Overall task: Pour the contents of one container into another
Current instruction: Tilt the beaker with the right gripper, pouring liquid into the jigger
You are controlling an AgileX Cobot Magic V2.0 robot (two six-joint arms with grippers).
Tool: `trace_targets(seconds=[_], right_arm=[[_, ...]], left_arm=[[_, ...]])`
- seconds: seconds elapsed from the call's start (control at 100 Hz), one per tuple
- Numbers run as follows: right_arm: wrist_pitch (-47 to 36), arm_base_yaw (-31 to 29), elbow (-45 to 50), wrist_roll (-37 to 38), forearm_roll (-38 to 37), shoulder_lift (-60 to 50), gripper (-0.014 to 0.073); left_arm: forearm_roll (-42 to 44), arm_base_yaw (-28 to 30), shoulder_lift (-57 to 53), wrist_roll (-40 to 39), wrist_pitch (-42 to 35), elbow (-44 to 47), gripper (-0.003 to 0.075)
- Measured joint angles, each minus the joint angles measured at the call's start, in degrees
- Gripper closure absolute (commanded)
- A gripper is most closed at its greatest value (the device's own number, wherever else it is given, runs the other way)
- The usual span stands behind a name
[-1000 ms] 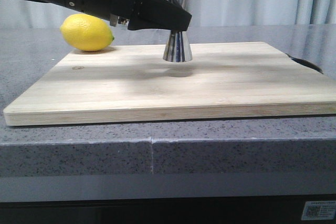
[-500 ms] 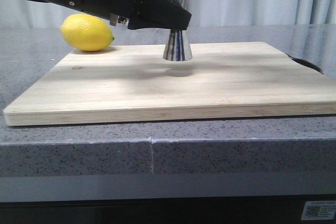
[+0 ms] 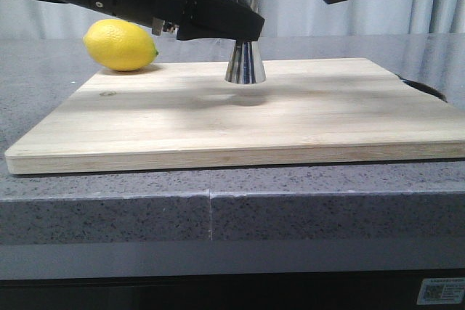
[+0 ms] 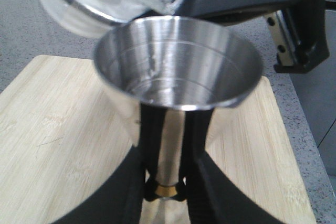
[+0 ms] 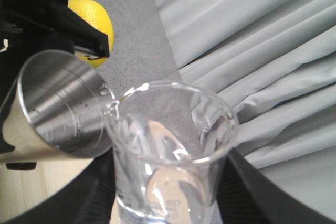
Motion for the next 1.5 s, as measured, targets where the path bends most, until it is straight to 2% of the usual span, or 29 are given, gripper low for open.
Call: trace_targets(seconds=[0.32, 1.5], right_arm=[[0.57, 0.0, -2.65, -0.03, -1.6, -0.07, 0.0398], [1.79, 0.0, -2.67, -0.13, -7.21, -0.07, 0.0398]], left_arm=[[0.0, 0.0, 0.0, 0.0, -0.1, 0.0, 0.0627], [0.0, 0.0, 0.0, 0.0, -0.32, 0.0, 0.0627]])
